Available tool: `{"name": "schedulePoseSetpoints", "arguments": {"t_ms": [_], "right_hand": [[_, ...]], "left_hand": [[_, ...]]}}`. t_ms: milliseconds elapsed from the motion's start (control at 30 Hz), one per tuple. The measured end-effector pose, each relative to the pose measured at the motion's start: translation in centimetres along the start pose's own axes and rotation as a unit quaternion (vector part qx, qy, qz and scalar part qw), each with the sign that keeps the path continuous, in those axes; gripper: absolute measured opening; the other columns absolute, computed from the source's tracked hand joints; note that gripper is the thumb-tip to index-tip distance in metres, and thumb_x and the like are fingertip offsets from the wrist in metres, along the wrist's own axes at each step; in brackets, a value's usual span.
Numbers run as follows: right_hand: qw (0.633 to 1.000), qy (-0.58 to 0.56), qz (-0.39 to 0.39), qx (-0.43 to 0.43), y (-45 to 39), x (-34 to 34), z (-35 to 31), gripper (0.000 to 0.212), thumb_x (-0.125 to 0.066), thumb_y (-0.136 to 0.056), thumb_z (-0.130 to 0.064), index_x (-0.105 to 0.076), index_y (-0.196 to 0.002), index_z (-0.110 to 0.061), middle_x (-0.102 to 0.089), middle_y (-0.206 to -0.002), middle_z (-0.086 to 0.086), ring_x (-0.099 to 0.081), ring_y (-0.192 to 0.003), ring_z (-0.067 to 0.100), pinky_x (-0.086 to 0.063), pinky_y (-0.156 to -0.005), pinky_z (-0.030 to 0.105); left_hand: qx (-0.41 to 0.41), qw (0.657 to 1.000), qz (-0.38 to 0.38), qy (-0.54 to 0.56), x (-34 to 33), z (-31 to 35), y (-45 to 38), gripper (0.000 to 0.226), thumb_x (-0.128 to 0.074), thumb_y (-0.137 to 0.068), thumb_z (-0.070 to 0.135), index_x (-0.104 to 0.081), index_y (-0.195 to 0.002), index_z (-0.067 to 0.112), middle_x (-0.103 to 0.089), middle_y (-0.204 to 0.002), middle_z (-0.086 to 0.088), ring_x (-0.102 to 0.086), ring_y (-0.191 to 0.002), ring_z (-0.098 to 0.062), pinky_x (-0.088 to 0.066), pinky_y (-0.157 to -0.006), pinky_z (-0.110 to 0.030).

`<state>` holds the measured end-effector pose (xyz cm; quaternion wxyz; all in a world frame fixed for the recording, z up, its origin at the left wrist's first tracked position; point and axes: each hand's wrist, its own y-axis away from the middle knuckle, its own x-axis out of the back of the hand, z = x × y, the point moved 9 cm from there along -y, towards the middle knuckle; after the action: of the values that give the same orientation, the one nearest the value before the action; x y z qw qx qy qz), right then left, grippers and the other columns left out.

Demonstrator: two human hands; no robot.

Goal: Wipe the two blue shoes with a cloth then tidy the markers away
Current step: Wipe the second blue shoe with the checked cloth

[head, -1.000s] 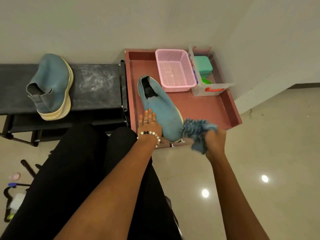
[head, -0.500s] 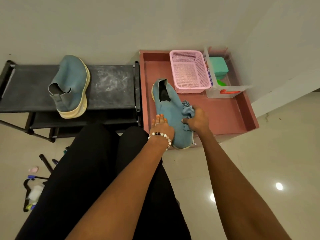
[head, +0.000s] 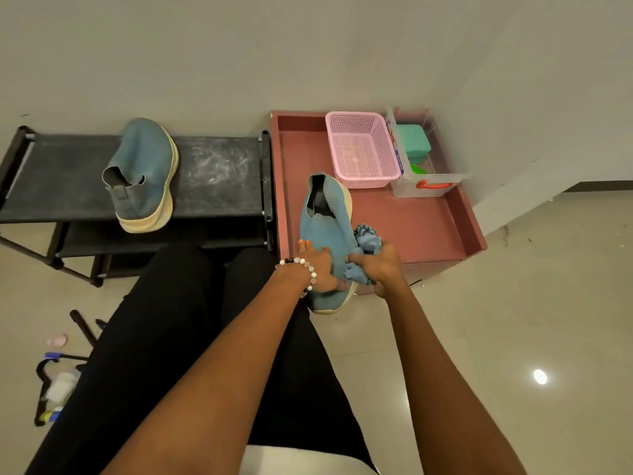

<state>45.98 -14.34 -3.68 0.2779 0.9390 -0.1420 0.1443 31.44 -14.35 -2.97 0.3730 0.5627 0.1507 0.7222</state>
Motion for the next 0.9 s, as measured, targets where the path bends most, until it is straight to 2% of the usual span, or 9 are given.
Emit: {"name": "schedulePoseSetpoints", "arguments": {"t_ms": [100,233,400,467,533,633,700,800,900], "right_hand": [[0.998,-0.023,0.053,0.016,1.0,2.5,-0.8,0.013,-0.072,-0.063,-0.002,-0.060,-0.064,-0.006,-0.060,-0.061,0.009,-0.058,-0.055,0.019,-0.051,-0.054,0.036],[0.981,-0.099,0.169,0.013,4.3,6.2,-0.6,0.015,-0.072,-0.065,-0.001,-0.064,-0.077,0.003,-0.063,-0.066,0.008,-0.059,-0.052,0.013,-0.050,-0.052,0.028],[0.941,-0.162,0.296,-0.013,6.9,7.8,1.2,0.039,-0.079,-0.065,-0.010,-0.053,-0.095,-0.006,-0.061,-0.088,0.005,-0.062,-0.073,0.018,-0.055,-0.069,0.033],[0.938,-0.177,0.297,-0.019,6.4,6.7,1.2,0.044,-0.081,-0.067,-0.014,-0.054,-0.101,-0.003,-0.061,-0.092,0.005,-0.062,-0.077,0.020,-0.053,-0.072,0.030],[0.946,-0.162,0.281,-0.019,5.3,5.2,1.1,0.052,-0.082,-0.068,-0.019,-0.053,-0.108,0.000,-0.063,-0.097,0.008,-0.063,-0.082,0.022,-0.051,-0.071,0.027],[0.958,-0.092,0.272,-0.004,4.3,4.5,0.2,0.056,-0.081,-0.071,-0.022,-0.050,-0.112,0.002,-0.063,-0.102,0.013,-0.063,-0.090,0.027,-0.051,-0.077,0.034],[0.949,0.000,0.311,0.042,5.0,5.6,-1.3,0.051,-0.077,-0.075,-0.019,-0.051,-0.112,0.004,-0.060,-0.106,0.019,-0.058,-0.099,0.034,-0.048,-0.084,0.040],[0.909,0.067,0.361,0.199,7.2,6.7,-4.7,0.044,-0.070,-0.076,-0.007,-0.051,-0.114,0.004,-0.056,-0.109,0.020,-0.051,-0.102,0.033,-0.041,-0.085,0.032],[0.883,0.188,0.245,0.354,7.3,2.8,-6.7,0.051,-0.064,-0.068,0.005,-0.054,-0.118,0.000,-0.058,-0.115,0.018,-0.051,-0.105,0.031,-0.042,-0.090,0.033]], "left_hand": [[-0.061,0.997,-0.047,0.024,-1.2,1.2,0.8,0.110,-0.052,-0.079,0.072,0.008,-0.152,0.017,0.006,-0.156,-0.023,0.006,-0.145,-0.036,-0.016,-0.117,-0.050],[-0.137,0.990,-0.034,0.003,-1.9,3.1,1.4,0.123,-0.059,-0.073,0.073,0.017,-0.150,0.014,0.021,-0.157,-0.011,0.015,-0.146,-0.028,-0.012,-0.118,-0.051],[-0.191,0.980,0.045,0.019,0.0,4.5,1.6,0.103,-0.066,-0.080,0.053,-0.006,-0.153,0.013,-0.002,-0.161,-0.006,0.001,-0.147,-0.025,-0.015,-0.119,-0.044],[-0.183,0.980,0.078,-0.008,0.4,4.6,1.2,0.084,-0.065,-0.084,0.041,-0.022,-0.149,0.008,-0.023,-0.156,-0.010,-0.019,-0.144,-0.028,-0.028,-0.113,-0.043],[-0.150,0.983,0.101,-0.041,0.7,3.9,0.5,0.061,-0.062,-0.085,0.033,-0.038,-0.132,0.004,-0.045,-0.136,-0.015,-0.044,-0.123,-0.031,-0.043,-0.096,-0.042],[-0.111,0.988,0.091,-0.052,1.1,3.0,-0.5,0.043,-0.059,-0.087,0.024,-0.043,-0.122,0.004,-0.053,-0.121,-0.016,-0.054,-0.108,-0.033,-0.047,-0.084,-0.038],[-0.107,0.988,0.094,-0.061,1.4,2.9,-1.0,0.042,-0.055,-0.089,0.015,-0.043,-0.126,0.001,-0.050,-0.128,-0.017,-0.051,-0.116,-0.033,-0.043,-0.089,-0.038],[-0.109,0.980,0.118,-0.114,1.8,2.9,-2.1,0.047,-0.048,-0.094,0.006,-0.036,-0.139,0.000,-0.036,-0.145,-0.016,-0.031,-0.137,-0.031,-0.033,-0.107,-0.040],[-0.089,0.973,0.146,-0.155,2.7,2.5,-2.3,0.045,-0.034,-0.101,0.006,-0.029,-0.145,0.001,-0.020,-0.154,-0.016,-0.010,-0.146,-0.031,-0.022,-0.113,-0.042]]}}
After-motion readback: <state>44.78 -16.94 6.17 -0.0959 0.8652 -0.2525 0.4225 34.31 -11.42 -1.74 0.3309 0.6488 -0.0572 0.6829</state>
